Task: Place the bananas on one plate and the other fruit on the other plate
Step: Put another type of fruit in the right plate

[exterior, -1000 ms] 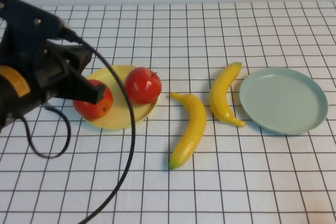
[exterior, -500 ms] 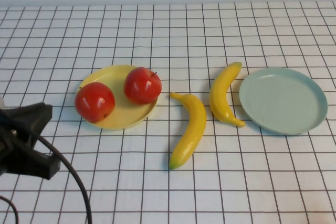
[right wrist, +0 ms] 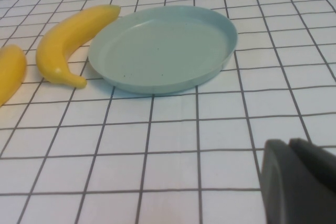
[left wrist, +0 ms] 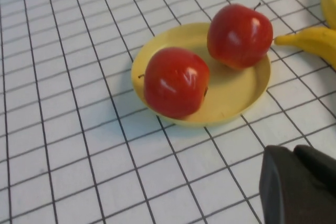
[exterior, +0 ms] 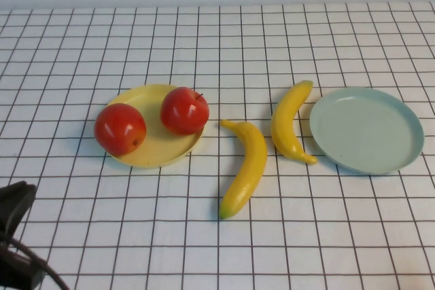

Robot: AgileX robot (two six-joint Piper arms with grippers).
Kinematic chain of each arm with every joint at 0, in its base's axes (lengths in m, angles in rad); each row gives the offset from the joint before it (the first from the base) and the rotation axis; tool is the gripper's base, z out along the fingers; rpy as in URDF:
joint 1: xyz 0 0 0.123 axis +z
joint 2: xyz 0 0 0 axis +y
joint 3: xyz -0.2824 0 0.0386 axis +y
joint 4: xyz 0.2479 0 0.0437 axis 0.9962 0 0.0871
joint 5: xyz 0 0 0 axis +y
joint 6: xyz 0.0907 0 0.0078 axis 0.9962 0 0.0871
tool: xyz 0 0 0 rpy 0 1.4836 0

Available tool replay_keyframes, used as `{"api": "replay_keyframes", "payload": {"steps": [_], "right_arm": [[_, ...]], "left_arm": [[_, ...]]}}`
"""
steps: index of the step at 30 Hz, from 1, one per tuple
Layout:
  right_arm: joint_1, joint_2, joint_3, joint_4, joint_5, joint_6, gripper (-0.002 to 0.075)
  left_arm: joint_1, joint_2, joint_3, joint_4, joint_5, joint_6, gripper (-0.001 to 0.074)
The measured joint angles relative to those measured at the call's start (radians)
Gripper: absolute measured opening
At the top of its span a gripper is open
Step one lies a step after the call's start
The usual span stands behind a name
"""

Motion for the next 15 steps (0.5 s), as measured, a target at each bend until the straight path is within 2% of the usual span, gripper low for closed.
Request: {"api": "replay_keyframes", "payload": {"steps": [5, 15], "right_arm": [[0.000, 0.000, 0.000, 0.000, 0.000, 0.000, -0.0016], [0.000, 0.000, 0.000, 0.000, 0.000, 0.000, -0.0016]], "left_arm": [[0.030, -0.172, 0.153, 0.013, -0.108, -0.002, 0.0001], [0.297, -0.515, 0.468, -0.118, -0.266, -0.002, -0.0001]]}}
